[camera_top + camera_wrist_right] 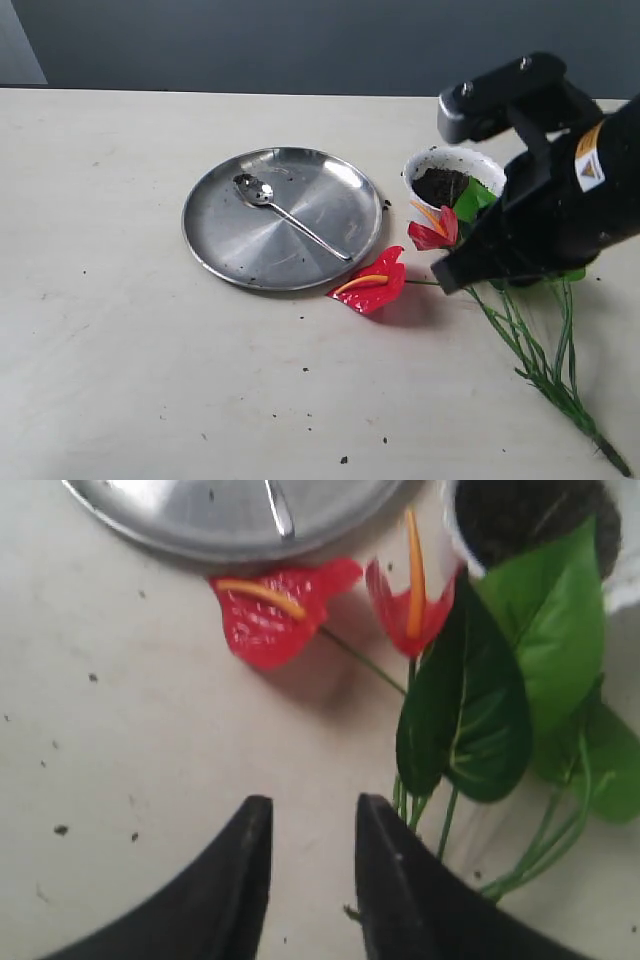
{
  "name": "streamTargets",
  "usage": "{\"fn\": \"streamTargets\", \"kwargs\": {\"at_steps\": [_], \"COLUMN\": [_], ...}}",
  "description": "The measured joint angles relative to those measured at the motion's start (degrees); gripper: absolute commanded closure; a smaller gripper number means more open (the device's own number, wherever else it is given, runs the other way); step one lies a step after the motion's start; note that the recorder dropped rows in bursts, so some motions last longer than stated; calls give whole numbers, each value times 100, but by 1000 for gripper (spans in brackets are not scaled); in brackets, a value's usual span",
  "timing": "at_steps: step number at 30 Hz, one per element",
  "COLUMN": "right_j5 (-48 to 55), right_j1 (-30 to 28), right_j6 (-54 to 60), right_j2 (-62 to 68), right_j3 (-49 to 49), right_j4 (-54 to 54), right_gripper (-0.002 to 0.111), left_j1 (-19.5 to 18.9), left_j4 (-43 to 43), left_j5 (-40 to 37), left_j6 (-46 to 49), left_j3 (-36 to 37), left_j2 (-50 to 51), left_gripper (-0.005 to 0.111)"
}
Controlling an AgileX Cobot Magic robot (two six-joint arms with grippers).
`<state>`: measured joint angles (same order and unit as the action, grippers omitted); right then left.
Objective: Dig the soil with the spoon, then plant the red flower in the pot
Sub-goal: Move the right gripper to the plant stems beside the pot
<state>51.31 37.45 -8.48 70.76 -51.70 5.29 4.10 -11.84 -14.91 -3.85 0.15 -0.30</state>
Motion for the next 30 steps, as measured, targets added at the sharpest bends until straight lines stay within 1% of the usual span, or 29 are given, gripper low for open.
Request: {"fn": "streamTargets", "kwargs": {"at_steps": [2, 4, 8, 16, 22, 30], "right_j5": [8, -3, -34, -485, -583, -1192], "right_j1": [0, 0, 0, 0, 0, 0], "right_j6": [-55, -93, -205, -533, -1284, -1530], "right_j2": [0, 0, -7, -13, -13, 247], "right_j3": [291, 559, 1001, 1612, 1708, 1853], "right_j4": [0, 13, 13, 165, 969, 1166], "right_gripper": [61, 58, 58, 58, 58, 58], "left_j1": [0, 0, 0, 0, 0, 0], "left_j4": [0, 0, 0, 0, 0, 0], "left_j5": [0, 0, 0, 0, 0, 0], "left_j6": [0, 0, 0, 0, 0, 0], "left_j3": [0, 0, 0, 0, 0, 0], "left_j2": [0, 0, 0, 0, 0, 0], "left_gripper": [105, 105, 105, 105, 105, 105]}}
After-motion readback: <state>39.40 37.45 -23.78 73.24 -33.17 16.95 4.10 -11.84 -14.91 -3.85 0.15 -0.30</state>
